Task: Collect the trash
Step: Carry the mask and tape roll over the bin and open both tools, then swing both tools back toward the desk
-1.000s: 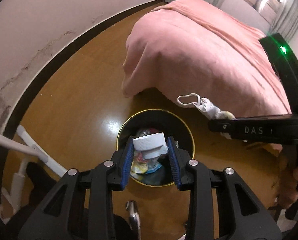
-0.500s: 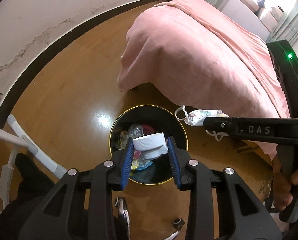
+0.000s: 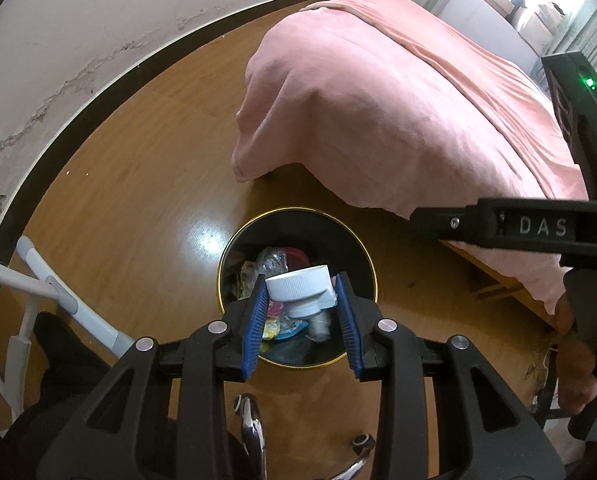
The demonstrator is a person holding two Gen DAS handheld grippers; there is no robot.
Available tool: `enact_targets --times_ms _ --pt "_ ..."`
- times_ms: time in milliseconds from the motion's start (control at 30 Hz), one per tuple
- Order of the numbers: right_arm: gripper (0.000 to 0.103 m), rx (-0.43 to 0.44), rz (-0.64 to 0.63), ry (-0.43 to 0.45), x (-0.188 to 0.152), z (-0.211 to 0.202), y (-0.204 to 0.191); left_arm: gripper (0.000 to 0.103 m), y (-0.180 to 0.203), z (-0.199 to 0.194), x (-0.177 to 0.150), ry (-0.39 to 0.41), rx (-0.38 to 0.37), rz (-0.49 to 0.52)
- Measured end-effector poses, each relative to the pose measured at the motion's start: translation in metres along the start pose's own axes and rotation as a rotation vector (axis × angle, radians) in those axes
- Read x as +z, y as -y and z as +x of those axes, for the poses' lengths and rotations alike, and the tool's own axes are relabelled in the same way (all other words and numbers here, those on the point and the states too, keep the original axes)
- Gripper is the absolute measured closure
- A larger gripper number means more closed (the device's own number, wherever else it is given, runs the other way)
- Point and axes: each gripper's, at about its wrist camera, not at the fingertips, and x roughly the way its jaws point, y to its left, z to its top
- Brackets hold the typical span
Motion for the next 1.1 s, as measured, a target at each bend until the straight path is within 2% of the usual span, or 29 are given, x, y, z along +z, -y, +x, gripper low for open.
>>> enact_targets --times_ms 200,233,300,367,467,633,767,900,1000,1100 --pt "0.038 -0.011 0.034 0.034 0.002 -0.008 0.006 0.069 0.01 0.001 0.002 0.006 -0.011 0.032" --pt "0.038 -0.012 0.043 0.043 0.003 -0.01 0.008 0.066 0.012 0.0 0.002 0.01 -0.014 0.037" --pt "0.038 -0.011 0.055 0.054 0.003 -0.012 0.011 0.051 0.014 -0.001 0.002 0.019 -0.024 0.041" --pt "0.038 -0.009 0.063 0.062 0.004 -0.014 0.013 0.043 0.016 -0.004 0.002 0.035 -0.027 0.044" --pt "0.038 -0.008 0.069 0.069 0.004 -0.016 0.015 0.042 0.019 -0.01 0.004 0.045 -0.028 0.056" --pt "0.038 -0.015 0.067 0.108 0.004 -0.027 0.015 0.032 0.029 -0.033 0.006 0.068 -0.027 0.087" --pt "0.038 -0.049 0.022 0.187 0.002 -0.055 0.004 0.021 0.039 -0.081 0.009 0.127 -0.008 0.132" --pt "0.034 -0.041 -0.074 0.29 -0.006 -0.103 -0.03 0.011 0.033 -0.156 0.009 0.213 0.077 0.159" --pt "0.031 -0.017 -0.193 0.374 -0.018 -0.144 -0.08 0.008 0.006 -0.223 -0.002 0.276 0.153 0.151" --pt "0.029 0.031 -0.363 0.428 -0.039 -0.174 -0.153 0.007 -0.046 -0.292 -0.025 0.334 0.254 0.09"
